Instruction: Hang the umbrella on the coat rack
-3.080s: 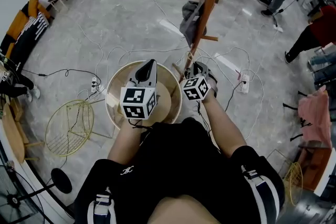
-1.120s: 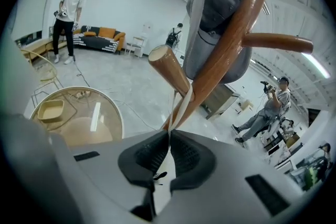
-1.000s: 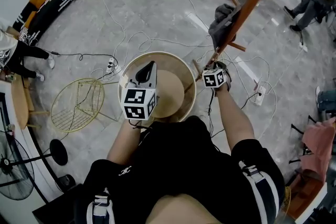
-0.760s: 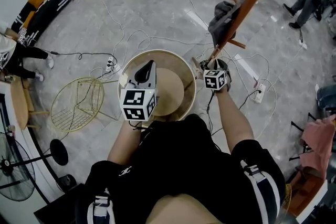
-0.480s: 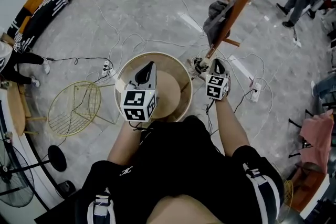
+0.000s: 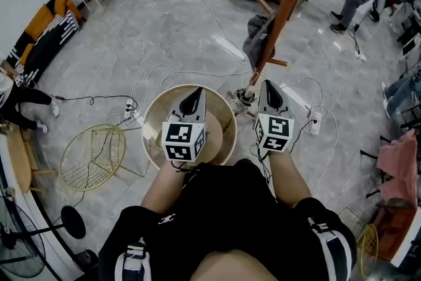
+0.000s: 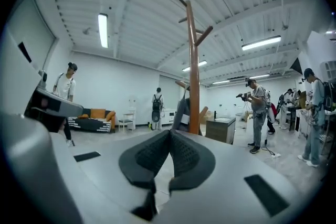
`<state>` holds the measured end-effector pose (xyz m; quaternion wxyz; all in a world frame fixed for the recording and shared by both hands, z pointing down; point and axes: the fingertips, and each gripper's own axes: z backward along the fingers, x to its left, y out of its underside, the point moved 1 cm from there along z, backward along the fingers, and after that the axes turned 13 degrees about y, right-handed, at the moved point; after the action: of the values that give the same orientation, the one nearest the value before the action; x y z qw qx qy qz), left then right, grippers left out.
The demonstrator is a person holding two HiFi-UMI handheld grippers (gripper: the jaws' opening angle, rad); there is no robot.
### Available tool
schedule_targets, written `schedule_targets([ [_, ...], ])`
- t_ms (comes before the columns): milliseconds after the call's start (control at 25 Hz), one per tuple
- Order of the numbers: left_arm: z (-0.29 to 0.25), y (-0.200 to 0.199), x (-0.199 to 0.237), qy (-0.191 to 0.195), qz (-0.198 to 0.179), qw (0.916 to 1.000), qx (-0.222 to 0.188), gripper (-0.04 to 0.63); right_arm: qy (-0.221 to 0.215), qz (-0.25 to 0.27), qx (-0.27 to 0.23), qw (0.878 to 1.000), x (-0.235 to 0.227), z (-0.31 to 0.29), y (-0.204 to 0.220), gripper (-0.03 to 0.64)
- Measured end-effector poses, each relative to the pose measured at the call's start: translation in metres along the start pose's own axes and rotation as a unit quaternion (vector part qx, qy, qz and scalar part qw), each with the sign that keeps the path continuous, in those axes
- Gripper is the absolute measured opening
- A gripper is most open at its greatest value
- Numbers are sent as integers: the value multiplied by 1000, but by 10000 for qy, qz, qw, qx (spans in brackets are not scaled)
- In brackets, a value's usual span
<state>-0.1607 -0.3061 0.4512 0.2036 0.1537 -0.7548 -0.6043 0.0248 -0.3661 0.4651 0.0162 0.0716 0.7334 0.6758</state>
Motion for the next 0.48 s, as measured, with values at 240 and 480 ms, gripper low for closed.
schedule_targets([
  [240, -9, -10, -15, 210, -88, 9997, -25, 15, 73, -117, -237, 9996, -6, 17, -21, 14],
  [480, -21, -13, -37, 447, -161, 9989, -5, 15, 127, -153, -383, 9991, -16, 29, -32, 14],
])
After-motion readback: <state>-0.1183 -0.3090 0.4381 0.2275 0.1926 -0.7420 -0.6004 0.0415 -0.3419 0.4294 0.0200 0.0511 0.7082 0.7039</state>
